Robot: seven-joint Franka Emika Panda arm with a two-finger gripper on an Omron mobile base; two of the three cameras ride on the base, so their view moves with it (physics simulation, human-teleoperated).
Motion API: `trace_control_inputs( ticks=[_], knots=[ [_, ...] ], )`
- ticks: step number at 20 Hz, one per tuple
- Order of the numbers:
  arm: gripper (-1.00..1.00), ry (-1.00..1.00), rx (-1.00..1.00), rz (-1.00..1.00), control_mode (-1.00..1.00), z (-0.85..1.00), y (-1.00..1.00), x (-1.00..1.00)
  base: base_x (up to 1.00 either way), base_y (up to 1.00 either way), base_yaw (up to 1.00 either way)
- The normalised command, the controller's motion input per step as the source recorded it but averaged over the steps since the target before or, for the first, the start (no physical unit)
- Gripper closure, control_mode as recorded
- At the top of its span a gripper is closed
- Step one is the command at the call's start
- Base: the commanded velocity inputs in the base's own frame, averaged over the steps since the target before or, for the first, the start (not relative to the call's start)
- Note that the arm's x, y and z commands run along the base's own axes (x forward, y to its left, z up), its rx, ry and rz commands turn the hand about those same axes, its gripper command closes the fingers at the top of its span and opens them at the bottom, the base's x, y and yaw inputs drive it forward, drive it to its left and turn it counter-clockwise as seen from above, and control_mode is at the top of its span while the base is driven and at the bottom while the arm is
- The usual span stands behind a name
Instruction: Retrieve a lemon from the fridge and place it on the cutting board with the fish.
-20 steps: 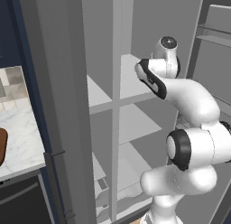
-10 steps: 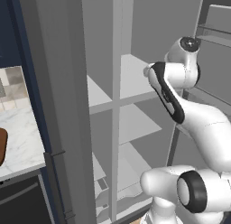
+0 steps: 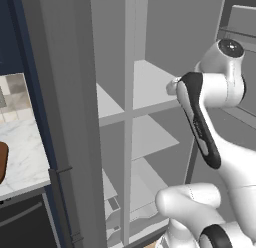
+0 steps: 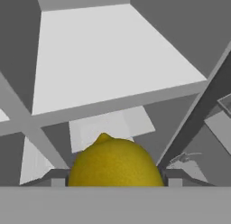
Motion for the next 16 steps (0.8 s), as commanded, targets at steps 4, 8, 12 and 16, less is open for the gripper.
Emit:
trace_control_inputs(
  ticks=[4, 8, 12, 16],
  knots=[
    [1.0, 0.02, 0.0, 0.0, -1.0, 0.0, 0.35, -1.0, 0.0, 0.0, 0.0],
    [1.0, 0.02, 0.0, 0.0, -1.0, -0.02, 0.14, -1.0, 0.0, 0.0, 0.0],
    [1.0, 0.03, 0.0, 0.0, -1.0, -0.07, 0.0, -1.0, 0.0, 0.0, 0.0],
    [1.0, 0.08, 0.0, 0.0, -1.0, -0.21, 0.0, -0.68, 0.0, 0.0, 0.0]
  ],
)
